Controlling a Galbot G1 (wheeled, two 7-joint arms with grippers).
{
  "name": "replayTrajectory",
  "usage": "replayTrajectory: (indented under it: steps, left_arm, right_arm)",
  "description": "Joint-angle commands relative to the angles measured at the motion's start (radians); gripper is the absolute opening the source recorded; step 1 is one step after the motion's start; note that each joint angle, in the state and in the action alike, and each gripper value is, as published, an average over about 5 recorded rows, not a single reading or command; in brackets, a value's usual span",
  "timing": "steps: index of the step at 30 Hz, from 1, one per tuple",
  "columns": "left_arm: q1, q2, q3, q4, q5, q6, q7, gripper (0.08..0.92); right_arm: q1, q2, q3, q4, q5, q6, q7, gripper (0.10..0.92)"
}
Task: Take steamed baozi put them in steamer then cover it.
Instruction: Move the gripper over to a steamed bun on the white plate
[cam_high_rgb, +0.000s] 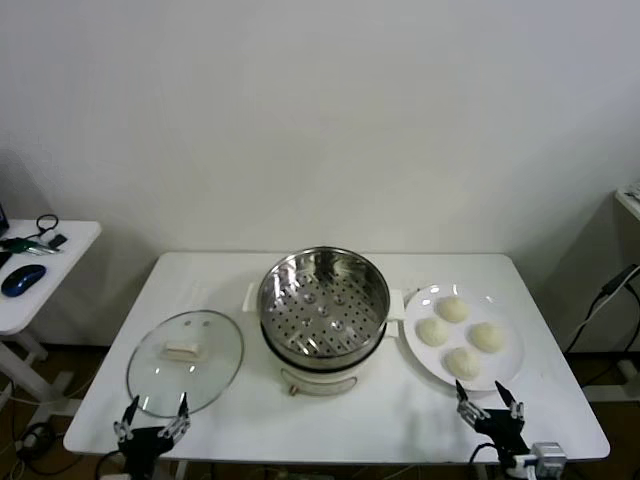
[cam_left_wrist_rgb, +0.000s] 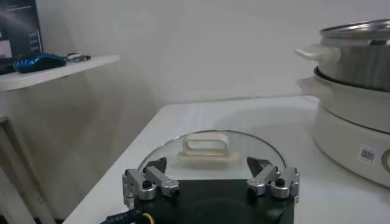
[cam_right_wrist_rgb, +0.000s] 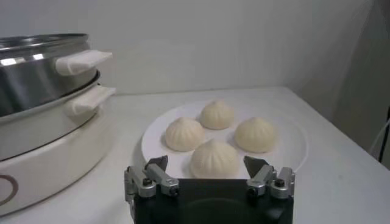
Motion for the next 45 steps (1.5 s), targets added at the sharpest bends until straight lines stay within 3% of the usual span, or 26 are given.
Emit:
replayTrajectory:
  steps: [1,9,15,19,25,29,32,38,45]
  left_arm:
    - [0.001,-0.003,0.000,-0.003,0.003,0.002,0.000,0.823]
    - [0.001,0.000,-0.002,-0.012,0.001,0.002,0.000,0.823]
    - [-0.002,0.004,-0.005,-0.020,-0.002,0.002,0.000,0.823]
    - [-0.001,0.007,-0.006,-0.023,-0.003,-0.002,0.001,0.823]
    - [0.003,0.008,-0.004,-0.024,0.000,-0.008,0.002,0.823]
    - [0.002,0.014,-0.003,-0.017,0.002,-0.011,0.002,0.823]
    - [-0.002,0.016,-0.003,-0.011,0.004,-0.013,0.002,0.823]
    - [-0.004,0.021,0.001,-0.005,0.007,-0.018,0.003,0.823]
    - [-0.007,0.017,0.000,-0.011,0.008,-0.015,0.005,0.823]
  right_arm:
    - [0.008,0.002,0.000,0.009,-0.006,-0.010,-0.006,0.823]
    - [0.346,-0.170,-0.021,-0.032,-0.135,-0.222,-0.025,0.823]
    - [0.732,-0.449,-0.215,-0.271,-0.167,-0.285,-0.314,0.823]
    - [1.023,-0.609,-0.485,-0.456,-0.341,-0.202,-0.560,0.823]
    - [1.445,-0.705,-0.901,-0.727,-0.633,0.127,-0.968,0.823]
    - [1.744,-0.672,-1.194,-0.877,-0.638,0.281,-1.157,0.823]
    - [1.921,-0.604,-1.402,-0.953,-0.604,0.302,-1.225,0.823]
    - [2.085,-0.421,-1.653,-1.066,-0.500,0.255,-1.251,0.823]
    - [2.005,-0.229,-1.643,-1.242,-0.415,0.204,-1.257,0.823]
